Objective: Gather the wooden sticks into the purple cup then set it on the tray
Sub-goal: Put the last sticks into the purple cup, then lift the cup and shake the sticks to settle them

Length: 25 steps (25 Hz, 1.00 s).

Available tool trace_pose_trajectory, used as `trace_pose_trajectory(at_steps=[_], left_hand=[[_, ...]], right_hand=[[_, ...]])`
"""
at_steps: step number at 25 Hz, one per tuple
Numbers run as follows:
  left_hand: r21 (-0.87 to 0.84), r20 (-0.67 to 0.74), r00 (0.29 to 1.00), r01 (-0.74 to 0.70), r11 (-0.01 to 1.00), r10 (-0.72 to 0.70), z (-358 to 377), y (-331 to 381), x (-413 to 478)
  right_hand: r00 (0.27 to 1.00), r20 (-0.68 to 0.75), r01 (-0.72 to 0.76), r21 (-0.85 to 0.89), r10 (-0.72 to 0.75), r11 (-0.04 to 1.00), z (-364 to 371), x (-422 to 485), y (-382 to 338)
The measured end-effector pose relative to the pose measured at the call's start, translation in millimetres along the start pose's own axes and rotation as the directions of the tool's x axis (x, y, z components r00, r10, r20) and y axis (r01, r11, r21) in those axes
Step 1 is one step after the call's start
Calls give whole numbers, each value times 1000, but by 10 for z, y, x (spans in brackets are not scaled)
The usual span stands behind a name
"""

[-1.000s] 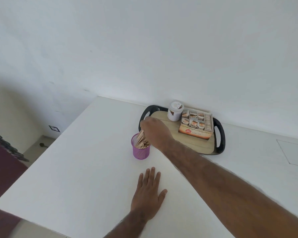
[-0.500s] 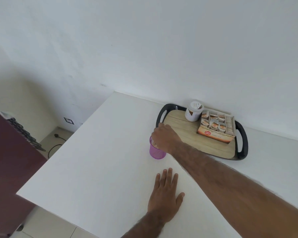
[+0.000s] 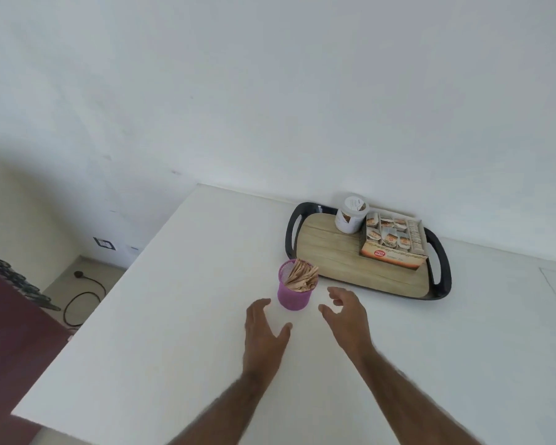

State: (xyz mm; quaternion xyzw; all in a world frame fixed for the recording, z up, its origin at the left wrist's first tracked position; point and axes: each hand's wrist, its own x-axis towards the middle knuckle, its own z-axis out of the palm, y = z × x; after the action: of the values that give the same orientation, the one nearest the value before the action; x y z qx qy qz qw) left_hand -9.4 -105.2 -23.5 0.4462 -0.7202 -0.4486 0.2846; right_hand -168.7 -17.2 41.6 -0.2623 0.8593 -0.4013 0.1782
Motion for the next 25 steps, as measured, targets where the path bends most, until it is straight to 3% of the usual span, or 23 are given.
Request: trace_pose_trajectory(at_steps=[3,5,9,15,18,25], left_hand=[[37,224,974,18,999,-26,-160,83,452],[-85,349,934,-46,995,73,-219,191,635],[-226,404,888,-135,965,219,-191,352,748],[-185,449,869,-136,973,207,-114,354,568],[-266,469,848,-131,955,247,-12,536,476],[-237,530,806,-157,959,263,177,713,210]], right_hand=[[987,148,-90,145,68,985,222,-84,-100],[981,189,-100,319,40,942,288,-42,-249],[987,150,-46,578,-50,815,385,10,-412],[997,-16,72,431,-72,900,192,-21,-226],[991,22,115,398,-135,910,-3,-108,-105],[990,37,114,371,-137,922,-381,-245,127]])
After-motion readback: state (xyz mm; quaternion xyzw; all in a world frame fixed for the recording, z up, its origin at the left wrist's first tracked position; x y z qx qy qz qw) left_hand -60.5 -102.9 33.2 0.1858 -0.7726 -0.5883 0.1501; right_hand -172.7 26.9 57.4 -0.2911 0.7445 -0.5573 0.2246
